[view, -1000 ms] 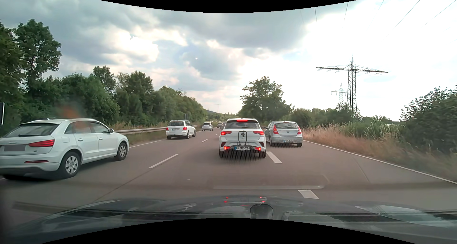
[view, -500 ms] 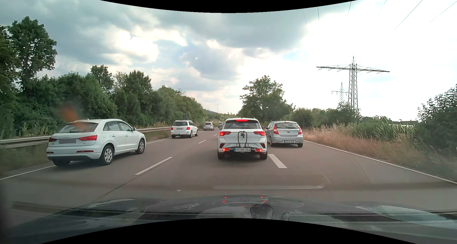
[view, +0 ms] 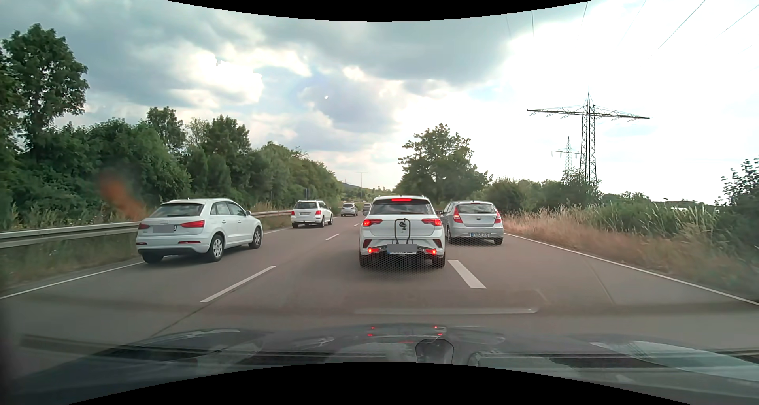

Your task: Follow the waypoints while adhering to traffic rules and regulations

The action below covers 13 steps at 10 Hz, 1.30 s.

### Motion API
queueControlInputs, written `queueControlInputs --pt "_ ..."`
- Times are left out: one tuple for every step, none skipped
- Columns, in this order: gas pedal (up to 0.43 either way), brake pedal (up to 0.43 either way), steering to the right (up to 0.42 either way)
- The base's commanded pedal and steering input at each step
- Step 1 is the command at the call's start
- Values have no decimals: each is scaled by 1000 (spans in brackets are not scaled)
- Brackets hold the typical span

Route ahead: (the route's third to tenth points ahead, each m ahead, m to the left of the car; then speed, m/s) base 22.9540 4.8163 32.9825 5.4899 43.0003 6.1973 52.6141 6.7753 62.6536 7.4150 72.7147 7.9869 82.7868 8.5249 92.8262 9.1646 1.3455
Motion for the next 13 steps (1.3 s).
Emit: queueControlInputs --pt "0 128 0" --pt "0 128 0" --pt "0 128 0" --pt "0 128 0" --pt "0 128 0" --pt "0 116 0" --pt "0 116 0" --pt "0 110 0" --pt "0 110 0" --pt "0 104 0" --pt "0 104 0" --pt "0 104 0" --pt "0 104 0"
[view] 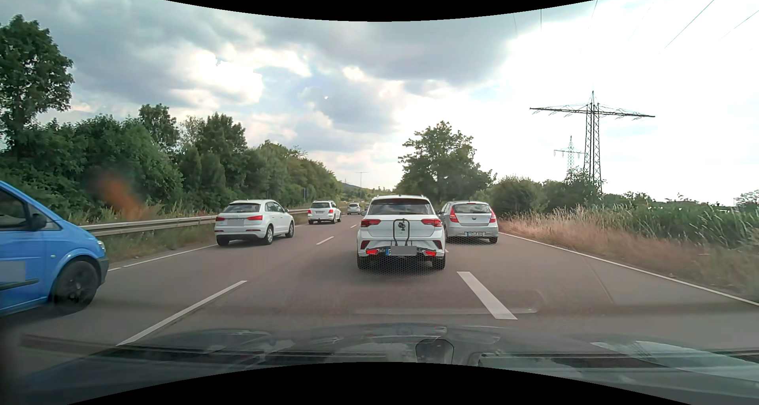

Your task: Follow the waypoints while adhering to traffic rules and regulations

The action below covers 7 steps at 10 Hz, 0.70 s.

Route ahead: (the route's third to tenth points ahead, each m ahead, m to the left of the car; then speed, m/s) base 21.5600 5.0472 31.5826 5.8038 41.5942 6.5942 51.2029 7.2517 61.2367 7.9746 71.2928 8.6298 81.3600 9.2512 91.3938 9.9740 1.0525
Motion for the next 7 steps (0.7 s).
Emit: queueControlInputs --pt "0 104 0" --pt "0 104 0" --pt "0 67 0" --pt "0 37 0" --pt "0 18 0" --pt "0 0 0" --pt "0 0 0"
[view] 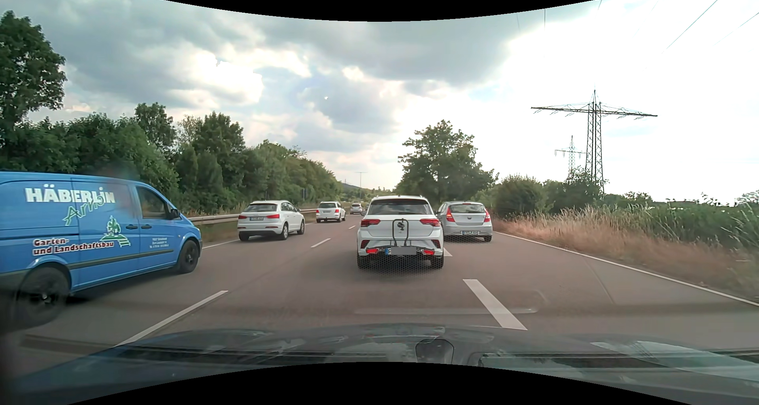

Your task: Follow the waypoints while adhering to traffic rules and regulations

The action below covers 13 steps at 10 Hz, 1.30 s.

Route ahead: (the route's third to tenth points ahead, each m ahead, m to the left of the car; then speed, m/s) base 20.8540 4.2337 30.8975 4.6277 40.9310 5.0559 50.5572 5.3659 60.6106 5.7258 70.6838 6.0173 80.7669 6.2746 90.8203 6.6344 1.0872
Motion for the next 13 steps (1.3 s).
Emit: queueControlInputs --pt "0 0 0" --pt "0 0 0" --pt "0 0 0" --pt "0 0 0" --pt "0 0 0" --pt "0 0 0" --pt "0 0 0" --pt "0 0 0" --pt "0 0 0" --pt "0 0 0" --pt "0 0 0" --pt "0 0 0" --pt "0 0 0"
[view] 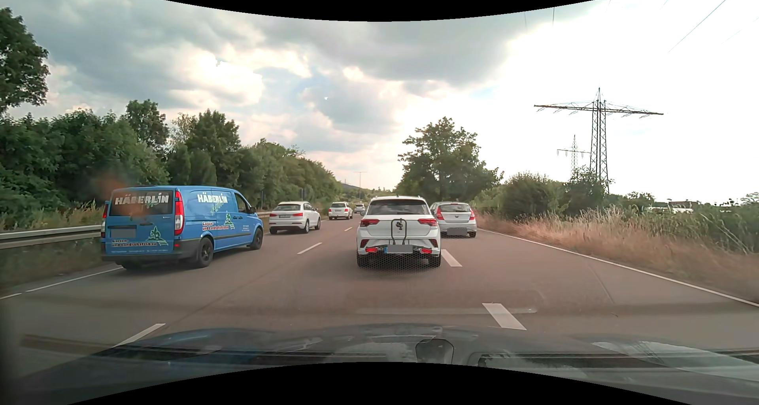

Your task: Follow the waypoints while adhering to traffic rules and regulations

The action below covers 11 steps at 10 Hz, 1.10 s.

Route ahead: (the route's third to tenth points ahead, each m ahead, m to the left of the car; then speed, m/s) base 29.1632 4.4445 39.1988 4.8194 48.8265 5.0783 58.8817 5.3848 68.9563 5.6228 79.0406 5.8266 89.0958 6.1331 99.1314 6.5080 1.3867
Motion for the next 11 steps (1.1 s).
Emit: queueControlInputs --pt "0 0 0" --pt "0 0 0" --pt "0 0 0" --pt "0 0 0" --pt "0 0 0" --pt "0 0 0" --pt "0 0 0" --pt "0 0 0" --pt "0 0 0" --pt "0 0 0" --pt "0 0 0"
